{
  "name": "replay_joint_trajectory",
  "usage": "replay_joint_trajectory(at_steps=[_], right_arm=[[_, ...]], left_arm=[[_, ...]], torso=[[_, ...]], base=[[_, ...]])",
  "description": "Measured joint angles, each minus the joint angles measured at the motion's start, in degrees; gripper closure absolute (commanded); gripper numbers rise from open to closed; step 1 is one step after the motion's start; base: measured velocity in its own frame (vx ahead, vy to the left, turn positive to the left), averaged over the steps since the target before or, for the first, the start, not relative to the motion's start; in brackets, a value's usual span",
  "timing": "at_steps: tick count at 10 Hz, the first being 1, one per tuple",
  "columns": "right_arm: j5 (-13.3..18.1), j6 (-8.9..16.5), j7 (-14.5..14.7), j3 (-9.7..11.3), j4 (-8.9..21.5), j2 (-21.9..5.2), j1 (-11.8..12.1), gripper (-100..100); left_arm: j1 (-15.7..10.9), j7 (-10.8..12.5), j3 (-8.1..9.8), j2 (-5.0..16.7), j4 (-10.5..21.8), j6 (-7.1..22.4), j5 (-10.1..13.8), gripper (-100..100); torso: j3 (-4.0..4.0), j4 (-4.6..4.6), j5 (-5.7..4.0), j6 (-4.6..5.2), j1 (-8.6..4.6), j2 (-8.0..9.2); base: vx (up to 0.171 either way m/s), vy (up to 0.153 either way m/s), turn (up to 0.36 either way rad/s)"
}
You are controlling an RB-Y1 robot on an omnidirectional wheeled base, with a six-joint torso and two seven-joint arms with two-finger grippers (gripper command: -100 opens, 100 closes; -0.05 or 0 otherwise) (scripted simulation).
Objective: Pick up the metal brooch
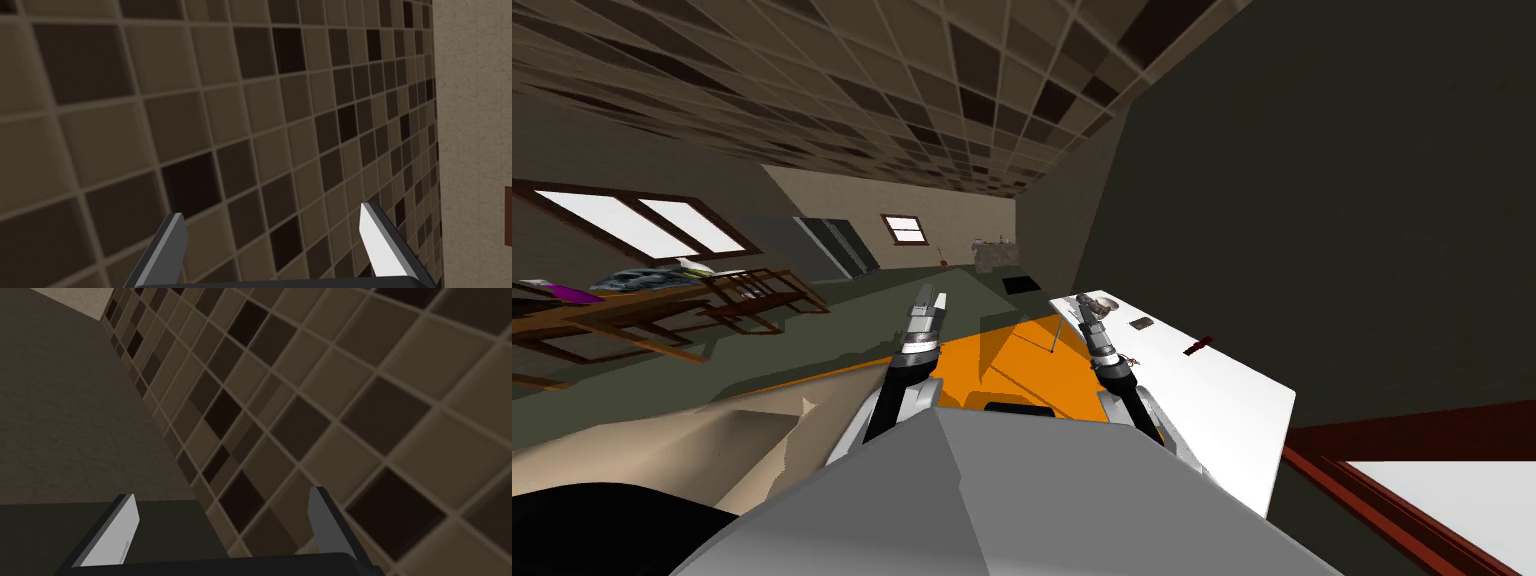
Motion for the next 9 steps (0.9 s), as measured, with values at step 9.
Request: replay_joint_trajectory(at_steps=[9], right_arm=[[13.4,1.8,-4.5,4.7,6.7,-14.0,-2.3,-100]], left_arm=[[0.0,0.0,0.01,0.0,0.0,0.0,0.0,0]], torso=[[0.01,0.00,-0.02,0.05,-0.10,0.01]], base=[[0.004,0.051,0.151]])
